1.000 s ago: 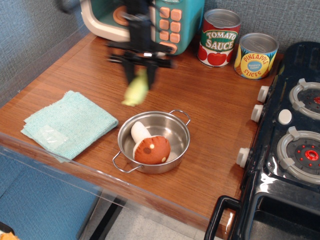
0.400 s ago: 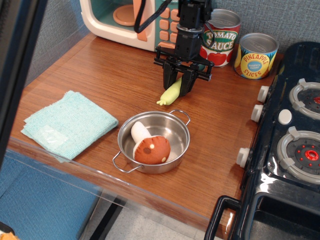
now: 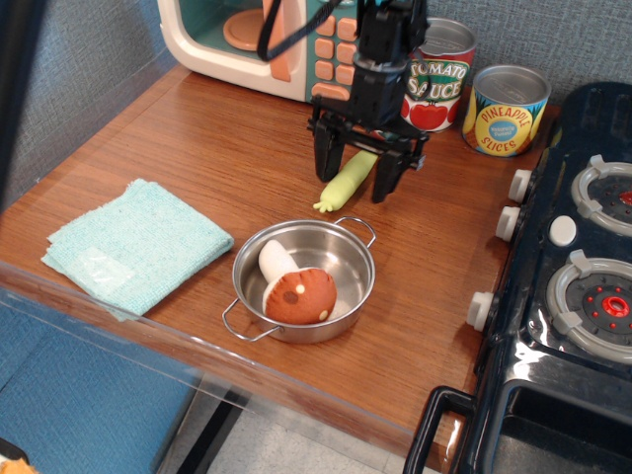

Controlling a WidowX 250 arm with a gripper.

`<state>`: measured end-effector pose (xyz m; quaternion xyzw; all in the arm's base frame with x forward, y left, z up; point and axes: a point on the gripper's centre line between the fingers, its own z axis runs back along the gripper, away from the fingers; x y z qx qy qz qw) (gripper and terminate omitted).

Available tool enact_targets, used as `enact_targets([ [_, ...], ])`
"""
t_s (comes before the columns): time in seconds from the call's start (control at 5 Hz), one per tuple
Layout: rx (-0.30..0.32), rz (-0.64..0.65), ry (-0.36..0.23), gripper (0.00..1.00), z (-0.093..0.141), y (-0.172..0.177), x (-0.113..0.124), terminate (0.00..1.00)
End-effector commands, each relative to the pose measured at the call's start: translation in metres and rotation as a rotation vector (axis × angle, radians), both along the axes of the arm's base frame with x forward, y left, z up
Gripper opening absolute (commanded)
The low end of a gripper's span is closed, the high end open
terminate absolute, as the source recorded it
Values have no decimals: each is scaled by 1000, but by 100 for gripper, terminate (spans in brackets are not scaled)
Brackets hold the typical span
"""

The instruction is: Move the yellow spoon to right in front of the can with the red and white label.

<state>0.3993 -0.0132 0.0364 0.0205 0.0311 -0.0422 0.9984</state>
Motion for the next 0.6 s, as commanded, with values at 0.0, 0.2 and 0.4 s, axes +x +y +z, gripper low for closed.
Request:
enact_targets([
  [0.0, -2, 40, -244, 100, 88, -10, -23, 0],
  [0.2, -2, 40, -244, 100, 88, -10, -23, 0],
  [0.4, -2, 40, -244, 100, 88, -10, -23, 100],
])
